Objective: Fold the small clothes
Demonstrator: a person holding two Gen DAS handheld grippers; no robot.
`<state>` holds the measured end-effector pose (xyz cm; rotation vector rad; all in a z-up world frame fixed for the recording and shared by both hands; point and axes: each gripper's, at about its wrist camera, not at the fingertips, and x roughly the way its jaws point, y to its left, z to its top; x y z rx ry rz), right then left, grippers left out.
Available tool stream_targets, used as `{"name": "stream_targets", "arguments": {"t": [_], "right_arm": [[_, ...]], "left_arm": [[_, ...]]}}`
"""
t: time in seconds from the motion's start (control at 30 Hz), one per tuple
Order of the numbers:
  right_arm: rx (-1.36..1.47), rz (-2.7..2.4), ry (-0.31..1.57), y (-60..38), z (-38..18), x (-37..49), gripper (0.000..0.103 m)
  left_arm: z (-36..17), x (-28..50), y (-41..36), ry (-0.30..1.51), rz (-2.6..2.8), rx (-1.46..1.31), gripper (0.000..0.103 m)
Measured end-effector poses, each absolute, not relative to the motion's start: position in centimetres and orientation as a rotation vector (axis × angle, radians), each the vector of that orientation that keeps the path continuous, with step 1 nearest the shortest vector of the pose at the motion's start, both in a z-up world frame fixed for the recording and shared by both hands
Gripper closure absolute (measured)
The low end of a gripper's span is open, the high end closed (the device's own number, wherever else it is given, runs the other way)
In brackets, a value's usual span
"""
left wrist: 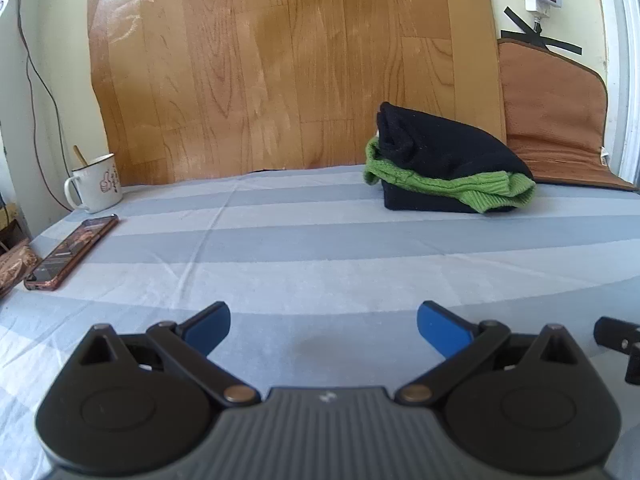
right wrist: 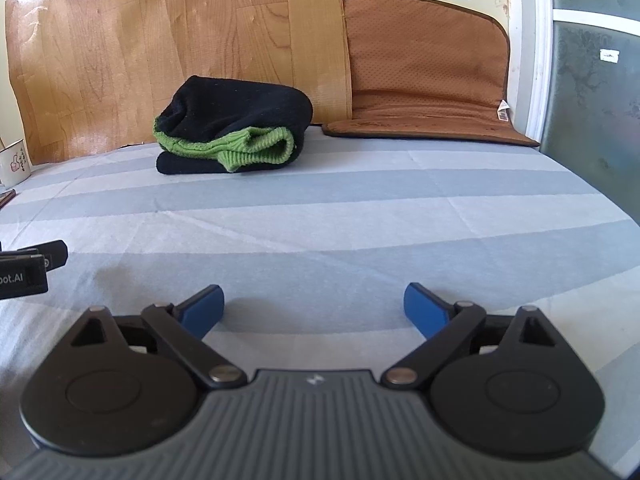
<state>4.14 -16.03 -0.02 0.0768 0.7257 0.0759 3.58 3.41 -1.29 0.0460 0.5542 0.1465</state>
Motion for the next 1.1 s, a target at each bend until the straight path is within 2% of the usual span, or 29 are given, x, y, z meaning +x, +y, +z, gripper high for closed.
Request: {"name": "stream_targets", "arguments": {"t": [0.47, 1.1], "right_arm": [[0.064, 0.054, 0.675, -15.8, 0.3, 3.5, 0.008], [-0.091, -0.017, 0.675, -13.3, 1.9, 3.5, 0.008]], "left_arm": [[-1.0, 3.0, 3.4, 0.508, 0.140, 0.069, 0.000], [-1.0, 3.2, 4.7, 0.522, 0.190, 0.013, 0.000]]}}
